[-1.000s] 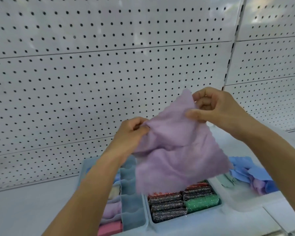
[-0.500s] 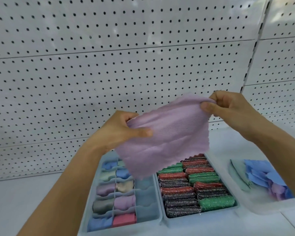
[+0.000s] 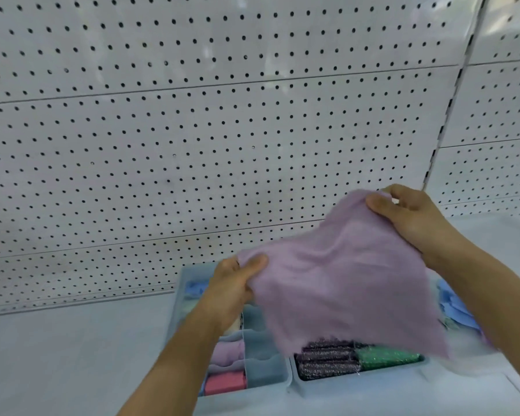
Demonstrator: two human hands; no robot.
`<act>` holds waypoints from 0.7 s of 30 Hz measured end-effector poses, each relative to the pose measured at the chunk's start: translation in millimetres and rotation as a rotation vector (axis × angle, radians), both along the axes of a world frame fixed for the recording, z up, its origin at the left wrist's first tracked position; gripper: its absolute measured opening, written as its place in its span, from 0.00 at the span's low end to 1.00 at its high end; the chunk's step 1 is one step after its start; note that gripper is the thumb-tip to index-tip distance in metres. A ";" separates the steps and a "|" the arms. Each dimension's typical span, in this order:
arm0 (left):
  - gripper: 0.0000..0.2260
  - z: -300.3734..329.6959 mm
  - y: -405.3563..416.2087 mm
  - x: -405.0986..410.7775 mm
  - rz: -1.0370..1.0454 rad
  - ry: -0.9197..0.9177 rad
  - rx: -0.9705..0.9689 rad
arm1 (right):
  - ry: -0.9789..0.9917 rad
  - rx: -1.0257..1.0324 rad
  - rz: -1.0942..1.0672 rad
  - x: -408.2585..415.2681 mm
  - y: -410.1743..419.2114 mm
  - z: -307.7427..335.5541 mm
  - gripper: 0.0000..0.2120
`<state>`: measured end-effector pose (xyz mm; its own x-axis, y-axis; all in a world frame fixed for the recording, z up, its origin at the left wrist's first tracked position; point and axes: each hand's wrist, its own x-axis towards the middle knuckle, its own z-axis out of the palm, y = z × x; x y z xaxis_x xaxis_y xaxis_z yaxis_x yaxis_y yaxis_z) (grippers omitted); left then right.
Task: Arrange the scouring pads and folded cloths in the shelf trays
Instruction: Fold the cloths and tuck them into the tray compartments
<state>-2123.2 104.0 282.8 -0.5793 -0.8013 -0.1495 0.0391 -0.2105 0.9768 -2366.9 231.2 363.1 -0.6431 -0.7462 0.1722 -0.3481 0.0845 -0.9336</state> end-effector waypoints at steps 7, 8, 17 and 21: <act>0.05 62.7 -11.2 1.9 -0.281 -0.161 -0.586 | 0.539 0.493 0.327 15.0 2.4 -12.8 0.27; 0.05 72.5 -9.2 -1.2 -0.372 -0.217 -0.652 | 0.540 0.369 0.397 27.1 -0.2 -6.3 0.34; 0.13 134.3 0.7 -2.5 -0.560 -0.417 -0.878 | 0.441 0.095 0.702 67.3 -23.9 44.4 0.15; 0.14 136.6 -16.8 25.9 -0.469 -0.508 -0.848 | 0.356 0.012 0.571 47.6 -20.3 45.7 0.20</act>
<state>-2097.3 87.3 419.4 -0.8804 -0.4725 0.0395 -0.3177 0.6497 0.6906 -2319.3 210.9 408.8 -0.0527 -0.9556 0.2899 -0.6277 -0.1941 -0.7539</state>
